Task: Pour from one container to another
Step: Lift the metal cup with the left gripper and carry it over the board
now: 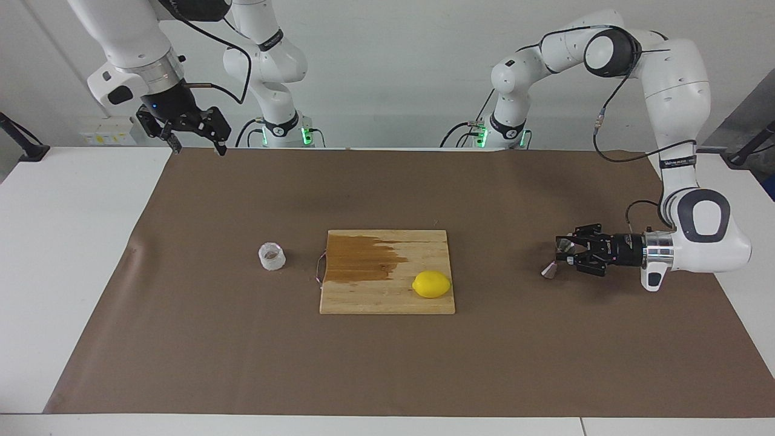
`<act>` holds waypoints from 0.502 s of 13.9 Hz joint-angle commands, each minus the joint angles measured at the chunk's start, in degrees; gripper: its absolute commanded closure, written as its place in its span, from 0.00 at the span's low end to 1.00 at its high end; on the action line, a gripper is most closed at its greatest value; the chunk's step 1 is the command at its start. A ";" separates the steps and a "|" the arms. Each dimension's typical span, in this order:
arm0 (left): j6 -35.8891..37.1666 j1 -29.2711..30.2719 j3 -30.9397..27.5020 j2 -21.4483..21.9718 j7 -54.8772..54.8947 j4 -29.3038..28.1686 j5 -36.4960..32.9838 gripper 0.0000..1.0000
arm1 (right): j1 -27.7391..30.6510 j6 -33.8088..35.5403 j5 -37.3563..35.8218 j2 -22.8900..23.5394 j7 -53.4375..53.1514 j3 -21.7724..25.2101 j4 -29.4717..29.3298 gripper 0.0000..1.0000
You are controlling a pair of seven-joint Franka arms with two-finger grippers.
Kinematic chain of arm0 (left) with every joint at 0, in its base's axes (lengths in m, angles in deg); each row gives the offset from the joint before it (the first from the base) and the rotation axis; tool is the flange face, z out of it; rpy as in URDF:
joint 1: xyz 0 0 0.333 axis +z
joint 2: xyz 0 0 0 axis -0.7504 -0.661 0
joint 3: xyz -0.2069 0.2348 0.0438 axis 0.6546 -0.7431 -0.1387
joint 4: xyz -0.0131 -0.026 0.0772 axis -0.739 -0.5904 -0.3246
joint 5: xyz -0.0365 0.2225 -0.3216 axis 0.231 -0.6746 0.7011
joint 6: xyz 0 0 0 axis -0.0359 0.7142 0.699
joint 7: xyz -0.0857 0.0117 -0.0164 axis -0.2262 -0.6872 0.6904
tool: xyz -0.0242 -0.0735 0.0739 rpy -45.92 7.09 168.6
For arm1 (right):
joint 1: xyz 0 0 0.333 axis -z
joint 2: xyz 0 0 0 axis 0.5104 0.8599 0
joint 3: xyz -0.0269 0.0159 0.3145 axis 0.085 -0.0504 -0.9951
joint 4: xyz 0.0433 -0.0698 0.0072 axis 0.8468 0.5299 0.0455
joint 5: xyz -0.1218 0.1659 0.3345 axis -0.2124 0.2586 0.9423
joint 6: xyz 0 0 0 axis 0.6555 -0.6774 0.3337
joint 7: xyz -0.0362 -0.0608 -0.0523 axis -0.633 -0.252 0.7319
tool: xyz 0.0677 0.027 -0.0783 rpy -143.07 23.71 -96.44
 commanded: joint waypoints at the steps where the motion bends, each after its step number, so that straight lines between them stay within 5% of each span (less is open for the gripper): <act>1: -0.21 0.21 0.78 0.23 -0.89 -0.51 1.43 0.80 | 0.85 0.23 0.79 -0.46 -0.13 -0.41 0.01 0.00; 7: -0.12 -0.06 3.59 2.16 -6.59 -0.68 5.02 0.84 | 0.85 0.23 0.88 -0.37 -0.13 -0.41 0.01 0.00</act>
